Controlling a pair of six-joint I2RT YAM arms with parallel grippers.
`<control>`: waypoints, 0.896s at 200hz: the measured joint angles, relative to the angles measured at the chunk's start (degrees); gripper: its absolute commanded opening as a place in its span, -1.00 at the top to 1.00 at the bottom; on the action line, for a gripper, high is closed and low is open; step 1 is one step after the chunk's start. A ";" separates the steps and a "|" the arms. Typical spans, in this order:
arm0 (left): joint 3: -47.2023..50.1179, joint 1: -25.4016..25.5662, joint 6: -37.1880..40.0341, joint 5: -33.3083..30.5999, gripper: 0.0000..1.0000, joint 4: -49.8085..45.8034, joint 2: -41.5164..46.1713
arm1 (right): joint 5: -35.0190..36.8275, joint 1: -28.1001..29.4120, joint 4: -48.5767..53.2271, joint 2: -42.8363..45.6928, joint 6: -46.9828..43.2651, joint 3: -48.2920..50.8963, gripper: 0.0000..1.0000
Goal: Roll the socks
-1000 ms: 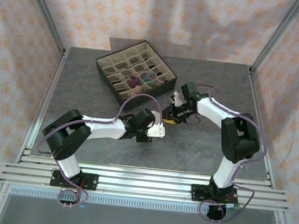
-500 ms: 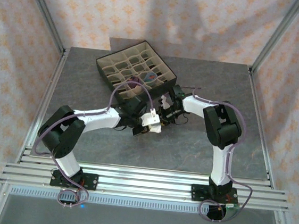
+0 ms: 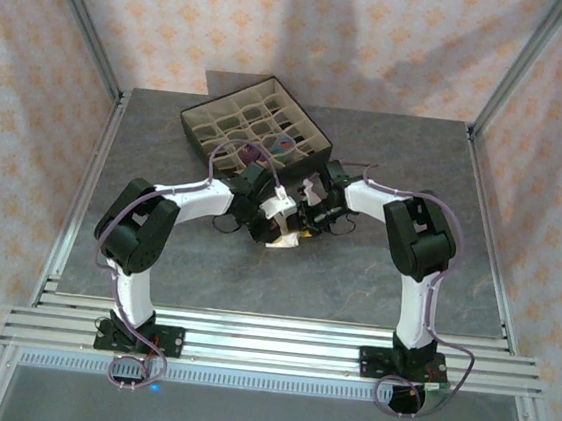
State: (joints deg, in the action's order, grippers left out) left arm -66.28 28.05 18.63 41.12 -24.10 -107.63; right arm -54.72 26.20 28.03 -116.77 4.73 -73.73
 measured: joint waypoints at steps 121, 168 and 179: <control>-14.10 -3.93 -6.97 10.47 1.00 -9.60 -11.74 | 4.79 -5.51 -13.03 14.88 11.56 16.35 0.24; -15.61 -5.11 -9.01 13.90 1.00 -10.64 -13.66 | 5.60 -6.43 -19.69 21.51 9.70 22.25 0.16; -16.04 -5.44 -9.29 14.80 1.00 -11.10 -14.19 | 5.03 -6.40 -21.92 22.08 8.72 23.34 0.12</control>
State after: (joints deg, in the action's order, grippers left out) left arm -82.32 22.61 9.34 55.92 -35.20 -121.82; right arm -49.69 19.79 6.11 -94.70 13.45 -50.39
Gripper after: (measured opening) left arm 0.044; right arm 0.425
